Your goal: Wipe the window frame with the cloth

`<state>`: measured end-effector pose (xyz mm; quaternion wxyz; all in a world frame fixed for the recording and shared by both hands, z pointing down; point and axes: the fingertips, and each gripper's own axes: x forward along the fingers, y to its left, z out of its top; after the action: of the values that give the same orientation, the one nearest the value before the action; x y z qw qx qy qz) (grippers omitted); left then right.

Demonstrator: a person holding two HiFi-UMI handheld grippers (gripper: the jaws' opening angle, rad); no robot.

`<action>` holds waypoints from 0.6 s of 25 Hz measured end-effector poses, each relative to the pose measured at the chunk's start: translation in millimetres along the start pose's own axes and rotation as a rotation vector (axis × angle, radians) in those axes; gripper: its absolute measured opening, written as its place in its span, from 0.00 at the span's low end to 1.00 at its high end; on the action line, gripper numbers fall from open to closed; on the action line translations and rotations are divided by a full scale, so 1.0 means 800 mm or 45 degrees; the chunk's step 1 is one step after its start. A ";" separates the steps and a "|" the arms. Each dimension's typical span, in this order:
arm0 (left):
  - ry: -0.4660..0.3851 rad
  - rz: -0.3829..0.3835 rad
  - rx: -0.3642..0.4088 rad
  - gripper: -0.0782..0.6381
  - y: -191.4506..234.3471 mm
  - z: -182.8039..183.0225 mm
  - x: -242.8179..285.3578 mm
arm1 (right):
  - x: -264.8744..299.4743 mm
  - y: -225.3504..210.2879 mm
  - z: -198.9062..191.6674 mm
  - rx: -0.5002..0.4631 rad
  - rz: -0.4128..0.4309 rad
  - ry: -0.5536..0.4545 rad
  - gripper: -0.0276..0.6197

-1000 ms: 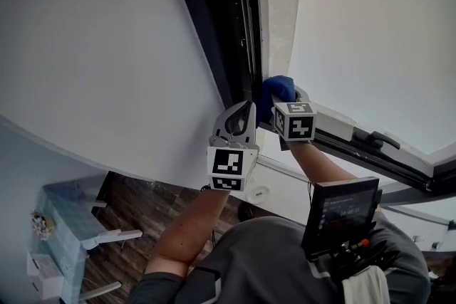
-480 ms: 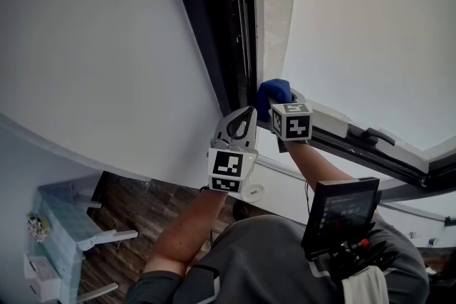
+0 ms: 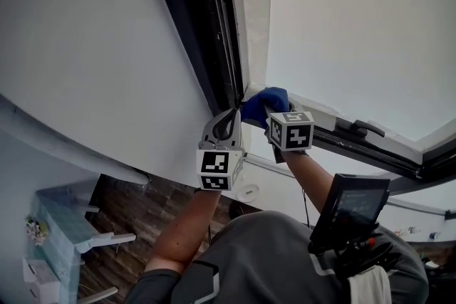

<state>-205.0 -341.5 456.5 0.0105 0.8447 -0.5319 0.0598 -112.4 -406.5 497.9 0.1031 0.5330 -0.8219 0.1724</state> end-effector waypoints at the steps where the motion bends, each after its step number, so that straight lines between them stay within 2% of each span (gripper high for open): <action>1: 0.000 0.008 -0.001 0.12 0.000 -0.002 -0.002 | -0.003 0.002 -0.003 0.006 0.005 0.003 0.25; 6: 0.020 -0.001 -0.030 0.12 -0.003 -0.008 -0.016 | -0.026 0.006 0.000 0.035 0.012 -0.023 0.25; 11: 0.010 -0.018 0.003 0.12 -0.006 -0.006 -0.025 | -0.048 0.015 0.005 0.068 0.016 -0.047 0.25; 15: 0.022 -0.021 -0.018 0.12 -0.002 -0.012 -0.026 | -0.056 0.016 0.006 0.104 0.019 -0.059 0.25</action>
<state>-213.7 -321.4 463.6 0.0213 0.8484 -0.5252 0.0631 -106.0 -365.8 475.5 0.0609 0.5346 -0.8202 0.1943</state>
